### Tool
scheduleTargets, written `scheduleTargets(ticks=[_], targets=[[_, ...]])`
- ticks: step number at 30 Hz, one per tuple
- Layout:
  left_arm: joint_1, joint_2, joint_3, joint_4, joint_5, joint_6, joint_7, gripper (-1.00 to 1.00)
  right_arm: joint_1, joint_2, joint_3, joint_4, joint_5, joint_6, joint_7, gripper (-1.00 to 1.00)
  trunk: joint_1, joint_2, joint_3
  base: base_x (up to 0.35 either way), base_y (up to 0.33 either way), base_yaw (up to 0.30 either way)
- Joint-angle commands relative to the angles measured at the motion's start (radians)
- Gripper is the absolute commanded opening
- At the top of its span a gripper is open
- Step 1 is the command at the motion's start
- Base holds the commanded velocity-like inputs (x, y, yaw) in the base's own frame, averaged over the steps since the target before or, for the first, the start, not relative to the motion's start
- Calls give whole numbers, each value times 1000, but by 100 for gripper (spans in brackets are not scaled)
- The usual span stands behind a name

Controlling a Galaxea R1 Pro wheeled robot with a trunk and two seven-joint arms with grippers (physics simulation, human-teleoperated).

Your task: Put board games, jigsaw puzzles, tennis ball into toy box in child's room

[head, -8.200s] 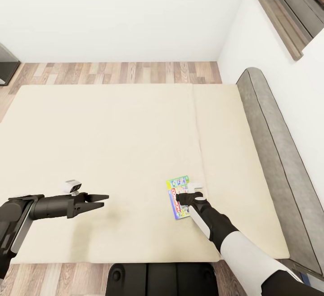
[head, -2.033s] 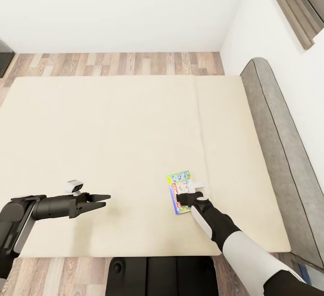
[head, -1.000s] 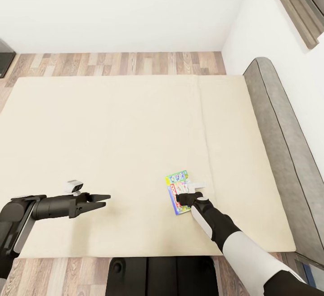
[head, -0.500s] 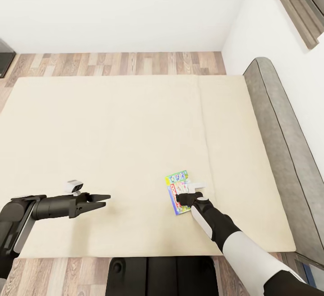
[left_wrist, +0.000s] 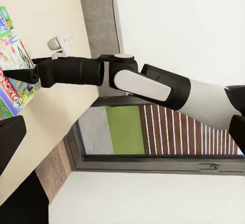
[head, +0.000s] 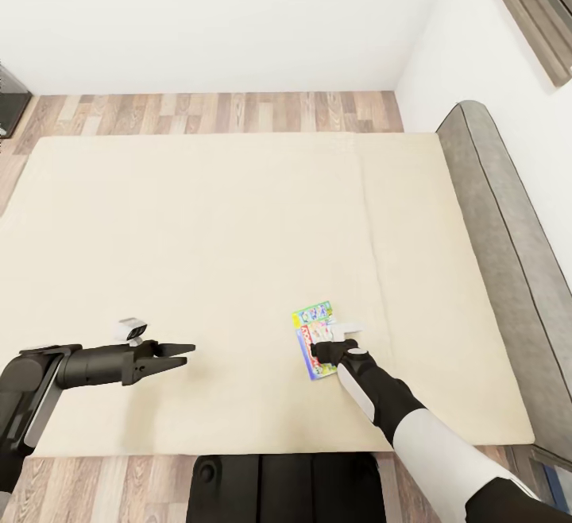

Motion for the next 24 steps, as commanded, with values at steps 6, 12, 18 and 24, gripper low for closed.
scheduleTargets(ticks=[6, 12, 18, 24], targets=[[0, 0, 0, 0, 0, 11, -4, 100, -1, -1, 6, -2, -11, 3, -10, 100, 1, -2, -1, 0, 107, 0], [0, 0, 0, 0, 0, 11, -4, 100, -1, -2, 6, -2, -11, 3, -10, 100, 1, -2, -1, 0, 19, 0], [0, 0, 0, 0, 0, 11, -5, 100, -1, -2, 6, -2, -12, 2, -10, 100, 1, -2, -1, -7, 4, 0], [0, 0, 0, 0, 0, 11, -5, 100, -1, -2, 6, -3, -11, 2, -10, 100, 1, -2, -1, -51, 26, 0]])
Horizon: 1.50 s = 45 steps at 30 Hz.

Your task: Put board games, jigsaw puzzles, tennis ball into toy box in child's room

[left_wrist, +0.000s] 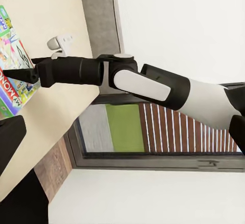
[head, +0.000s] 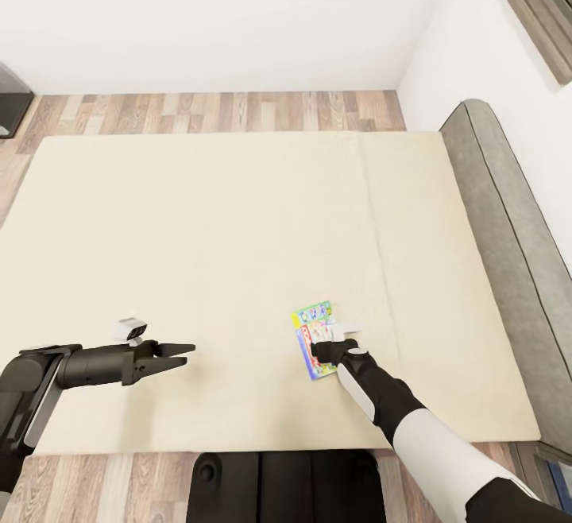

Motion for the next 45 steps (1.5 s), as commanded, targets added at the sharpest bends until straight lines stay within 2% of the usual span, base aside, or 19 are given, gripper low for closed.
scheduleTargets(ticks=[1, 19, 45], targets=[[0, 0, 0, 0, 0, 11, -3, 100, -1, -1, 6, -2, -11, 3, -10, 100, 1, -2, -1, -17, 8, 0], [0, 0, 0, 0, 0, 11, -4, 100, -1, -1, 6, -2, -10, 3, -10, 100, 1, -2, -1, -2, 16, 0], [0, 0, 0, 0, 0, 11, -4, 100, -1, 0, 6, -2, -10, 3, -10, 100, 1, -2, -1, 0, 168, 0]])
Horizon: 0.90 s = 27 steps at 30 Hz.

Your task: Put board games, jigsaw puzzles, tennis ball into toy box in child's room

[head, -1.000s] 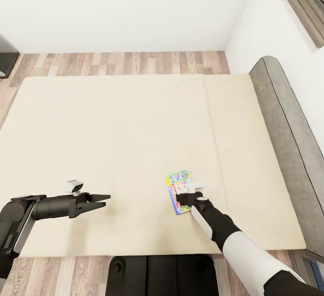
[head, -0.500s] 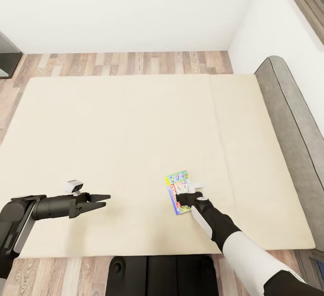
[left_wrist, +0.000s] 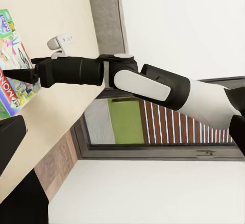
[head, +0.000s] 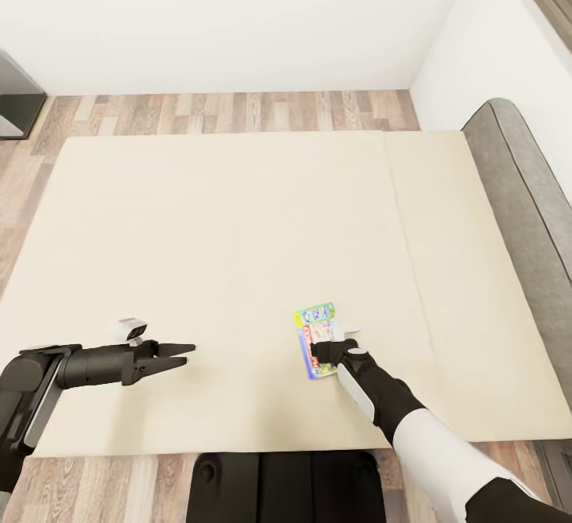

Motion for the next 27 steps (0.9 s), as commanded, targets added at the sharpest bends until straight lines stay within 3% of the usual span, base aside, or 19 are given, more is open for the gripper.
scheduleTargets(ticks=[1, 27], targets=[[0, 0, 0, 0, 0, 11, -4, 100, -1, -1, 6, -2, -11, 3, -10, 100, 1, -2, -1, 0, 174, 0], [0, 0, 0, 0, 0, 11, -4, 100, -1, -1, 6, -2, -11, 3, -10, 100, 1, -2, -1, 0, 174, 0]])
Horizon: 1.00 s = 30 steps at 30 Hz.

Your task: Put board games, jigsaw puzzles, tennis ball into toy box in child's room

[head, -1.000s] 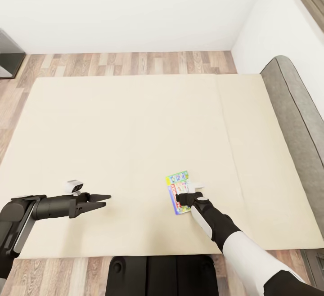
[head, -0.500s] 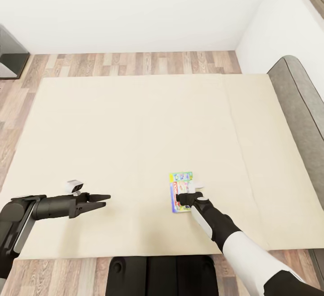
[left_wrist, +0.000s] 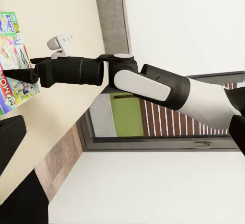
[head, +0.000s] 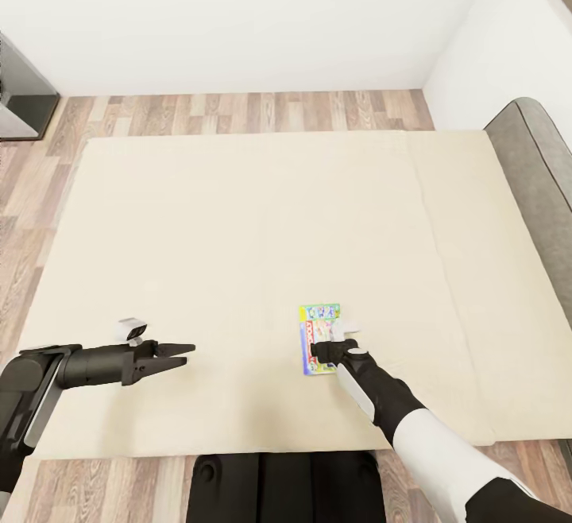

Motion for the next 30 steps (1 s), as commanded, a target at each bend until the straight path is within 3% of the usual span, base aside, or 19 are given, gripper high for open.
scheduleTargets(ticks=[1, 30], targets=[[0, 0, 0, 0, 0, 11, -4, 100, -1, -1, 6, -2, -11, 3, -10, 100, 1, -2, -1, 0, 174, 0], [0, 0, 0, 0, 0, 11, -4, 100, -1, -1, 6, -2, -11, 3, -10, 100, 1, -2, -1, -3, 28, 0]])
